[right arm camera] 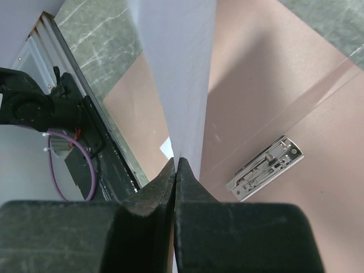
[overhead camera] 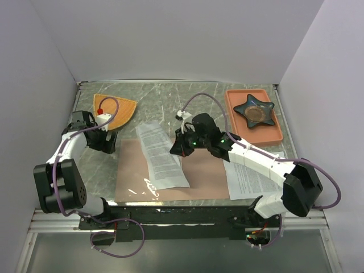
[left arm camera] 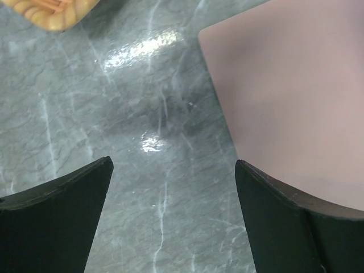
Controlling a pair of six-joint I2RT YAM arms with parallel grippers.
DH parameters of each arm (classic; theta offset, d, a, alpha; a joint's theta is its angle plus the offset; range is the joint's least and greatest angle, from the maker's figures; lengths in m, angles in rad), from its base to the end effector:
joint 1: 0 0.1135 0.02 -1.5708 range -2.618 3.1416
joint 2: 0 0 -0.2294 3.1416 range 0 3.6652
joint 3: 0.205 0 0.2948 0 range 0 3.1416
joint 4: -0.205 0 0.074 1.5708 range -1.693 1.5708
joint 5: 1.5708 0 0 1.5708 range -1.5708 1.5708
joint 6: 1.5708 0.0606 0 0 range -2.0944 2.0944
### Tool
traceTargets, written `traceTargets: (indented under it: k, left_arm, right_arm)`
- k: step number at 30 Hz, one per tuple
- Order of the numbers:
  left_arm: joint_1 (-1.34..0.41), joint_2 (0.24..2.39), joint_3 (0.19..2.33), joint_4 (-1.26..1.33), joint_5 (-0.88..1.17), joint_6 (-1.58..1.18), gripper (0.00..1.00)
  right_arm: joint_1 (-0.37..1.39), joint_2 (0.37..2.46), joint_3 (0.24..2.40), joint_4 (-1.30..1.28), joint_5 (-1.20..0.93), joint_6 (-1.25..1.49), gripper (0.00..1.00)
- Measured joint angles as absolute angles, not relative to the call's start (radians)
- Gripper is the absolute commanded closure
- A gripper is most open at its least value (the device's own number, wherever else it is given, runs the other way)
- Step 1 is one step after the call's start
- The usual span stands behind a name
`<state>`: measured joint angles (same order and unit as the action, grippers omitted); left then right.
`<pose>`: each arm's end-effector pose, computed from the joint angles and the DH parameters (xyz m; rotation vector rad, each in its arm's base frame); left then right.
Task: Put the files into the folder
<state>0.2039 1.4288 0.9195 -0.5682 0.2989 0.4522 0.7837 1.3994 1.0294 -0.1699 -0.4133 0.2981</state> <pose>0.3280 0.0496 0.1361 0.4162 2.5456 -0.1583 0.2539 0.2874 0.2245 -0.7955 2.1069 1.0543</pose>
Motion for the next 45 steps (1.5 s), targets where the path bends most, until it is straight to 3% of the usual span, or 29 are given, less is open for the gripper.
traceTargets:
  k: [25, 45]
  left_arm:
    - [0.236, 1.357, 0.758, -0.566, 0.263, 0.568, 0.04]
    - [0.237, 1.336, 0.751, -0.585, 0.265, 0.610, 0.04]
  right_arm:
    - [0.814, 1.560, 0.992, 0.097, -0.344, 0.464, 1.00]
    - [0.878, 1.672, 0.926, 0.187, -0.215, 0.550, 1.00]
